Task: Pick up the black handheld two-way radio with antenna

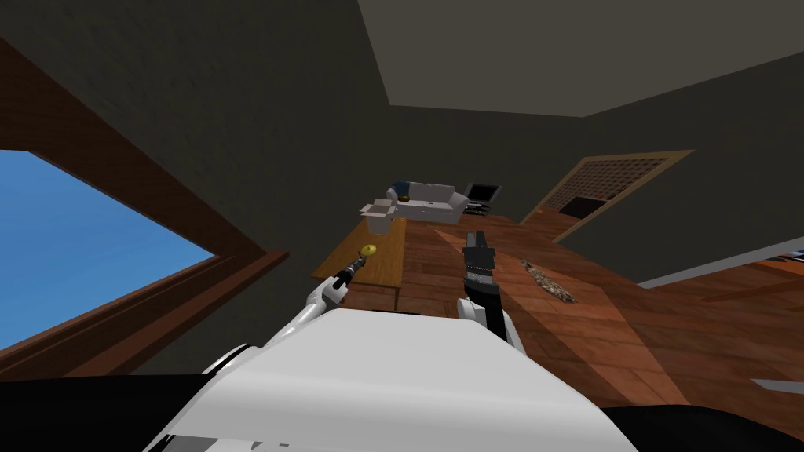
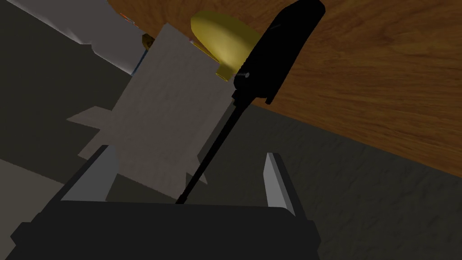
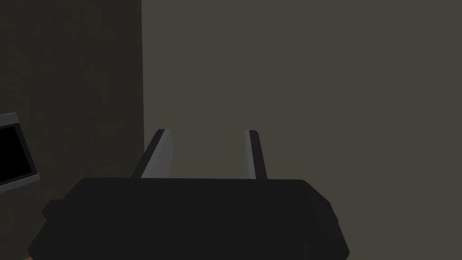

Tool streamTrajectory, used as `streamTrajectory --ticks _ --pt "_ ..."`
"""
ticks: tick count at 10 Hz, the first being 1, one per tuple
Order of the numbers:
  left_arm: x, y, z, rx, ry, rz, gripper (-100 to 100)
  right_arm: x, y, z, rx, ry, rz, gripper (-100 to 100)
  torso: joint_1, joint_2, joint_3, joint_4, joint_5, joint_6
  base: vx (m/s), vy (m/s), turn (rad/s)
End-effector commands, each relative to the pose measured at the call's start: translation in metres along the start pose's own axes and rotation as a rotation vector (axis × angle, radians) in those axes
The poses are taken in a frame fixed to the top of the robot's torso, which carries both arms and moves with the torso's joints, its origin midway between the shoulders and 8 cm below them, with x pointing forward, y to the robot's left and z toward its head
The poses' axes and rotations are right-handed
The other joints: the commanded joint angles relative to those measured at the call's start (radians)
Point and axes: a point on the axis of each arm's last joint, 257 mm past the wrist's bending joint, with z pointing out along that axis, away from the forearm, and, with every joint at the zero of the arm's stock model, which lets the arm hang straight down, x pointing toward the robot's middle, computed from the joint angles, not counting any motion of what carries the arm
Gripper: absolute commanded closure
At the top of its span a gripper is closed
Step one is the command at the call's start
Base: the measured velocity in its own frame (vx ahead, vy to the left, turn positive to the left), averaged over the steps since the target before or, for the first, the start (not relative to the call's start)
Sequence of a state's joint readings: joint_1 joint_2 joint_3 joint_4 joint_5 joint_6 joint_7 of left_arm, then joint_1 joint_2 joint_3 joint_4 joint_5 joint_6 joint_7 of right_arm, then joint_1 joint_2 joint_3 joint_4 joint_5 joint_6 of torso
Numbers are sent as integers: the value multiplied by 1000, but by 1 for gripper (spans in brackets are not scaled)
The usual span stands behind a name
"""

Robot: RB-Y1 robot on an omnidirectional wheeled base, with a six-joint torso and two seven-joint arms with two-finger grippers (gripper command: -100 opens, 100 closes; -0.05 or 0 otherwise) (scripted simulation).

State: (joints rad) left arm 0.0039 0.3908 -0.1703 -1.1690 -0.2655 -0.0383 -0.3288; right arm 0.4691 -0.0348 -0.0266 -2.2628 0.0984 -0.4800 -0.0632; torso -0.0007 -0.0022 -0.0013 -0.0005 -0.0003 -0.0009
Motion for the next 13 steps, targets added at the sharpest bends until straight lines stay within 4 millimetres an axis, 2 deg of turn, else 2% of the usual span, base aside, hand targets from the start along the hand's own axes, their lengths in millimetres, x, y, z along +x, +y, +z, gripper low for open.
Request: streamTrajectory --ticks 1,8,10,11,12,13 --pt "6 10 3 -29 18 19 -100 0 0 0 0 0 0 0 0 0 0 0 0 0 34 -7 2" --pt "15 46 18 -125 72 99 -100 0 0 0 0 0 0 0 0 0 0 0 0 0 34 -12 -2" --pt "15 48 19 -129 74 101 -100 0 0 0 0 0 0 0 1 1 1 0 0 0 10 -2 -2" --pt "15 48 19 -130 75 103 0 0 0 0 0 0 0 0 1 2 1 0 0 0 0 0 0" --pt "5 53 25 -148 54 110 -100 0 0 0 0 0 0 0 1 3 2 1 0 0 -30 28 -152" --pt "1 56 25 -153 46 103 -100 0 0 0 0 0 0 0 2 4 2 1 0 1 -43 42 -94"
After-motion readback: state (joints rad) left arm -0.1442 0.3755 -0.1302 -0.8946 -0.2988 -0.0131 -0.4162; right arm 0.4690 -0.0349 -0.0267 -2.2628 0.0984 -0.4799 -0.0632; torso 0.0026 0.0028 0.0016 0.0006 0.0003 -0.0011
